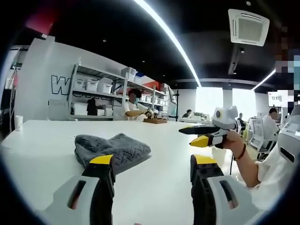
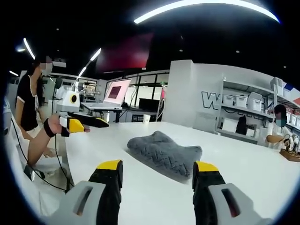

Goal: Open the folded towel by lifting each exposed corner and separating the folded layers until the towel lies flat within the target outline without major curled edges

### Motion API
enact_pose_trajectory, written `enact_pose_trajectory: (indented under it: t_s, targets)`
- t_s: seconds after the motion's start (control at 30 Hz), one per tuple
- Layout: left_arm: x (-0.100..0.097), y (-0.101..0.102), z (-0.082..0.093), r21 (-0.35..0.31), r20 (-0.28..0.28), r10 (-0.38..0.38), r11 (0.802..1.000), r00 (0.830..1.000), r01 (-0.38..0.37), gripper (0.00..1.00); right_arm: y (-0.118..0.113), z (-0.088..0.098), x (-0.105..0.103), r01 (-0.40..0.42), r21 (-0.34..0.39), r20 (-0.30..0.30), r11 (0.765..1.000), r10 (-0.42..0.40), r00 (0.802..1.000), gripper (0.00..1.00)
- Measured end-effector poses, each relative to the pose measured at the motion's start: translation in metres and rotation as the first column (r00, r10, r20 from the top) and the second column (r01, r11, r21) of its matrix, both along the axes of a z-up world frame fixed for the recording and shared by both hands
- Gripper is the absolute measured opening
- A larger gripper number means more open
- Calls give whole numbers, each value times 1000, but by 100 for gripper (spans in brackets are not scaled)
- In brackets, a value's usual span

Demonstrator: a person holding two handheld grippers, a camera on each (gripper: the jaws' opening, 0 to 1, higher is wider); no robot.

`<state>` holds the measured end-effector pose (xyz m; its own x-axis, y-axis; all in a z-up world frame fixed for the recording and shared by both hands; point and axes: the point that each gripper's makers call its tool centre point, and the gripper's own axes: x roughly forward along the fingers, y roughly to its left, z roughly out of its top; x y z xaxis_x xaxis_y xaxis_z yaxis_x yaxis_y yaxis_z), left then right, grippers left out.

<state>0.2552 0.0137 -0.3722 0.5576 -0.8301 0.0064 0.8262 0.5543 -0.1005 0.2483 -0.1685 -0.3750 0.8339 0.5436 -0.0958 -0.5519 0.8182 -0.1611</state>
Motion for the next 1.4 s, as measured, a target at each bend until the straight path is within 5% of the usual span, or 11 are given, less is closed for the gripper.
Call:
enact_pose_trajectory:
  t_s: [0.4, 1.4]
  targets:
    - [7, -5, 2, -10, -15, -5, 1000, 1000, 4, 64, -3, 8, 9, 1, 24, 26, 1000, -1, 1000, 55]
    - [22, -9, 1, 6, -23, -1, 1000, 1000, 1, 63, 1, -3, 27, -17, 3, -17, 1000, 17, 1000, 56]
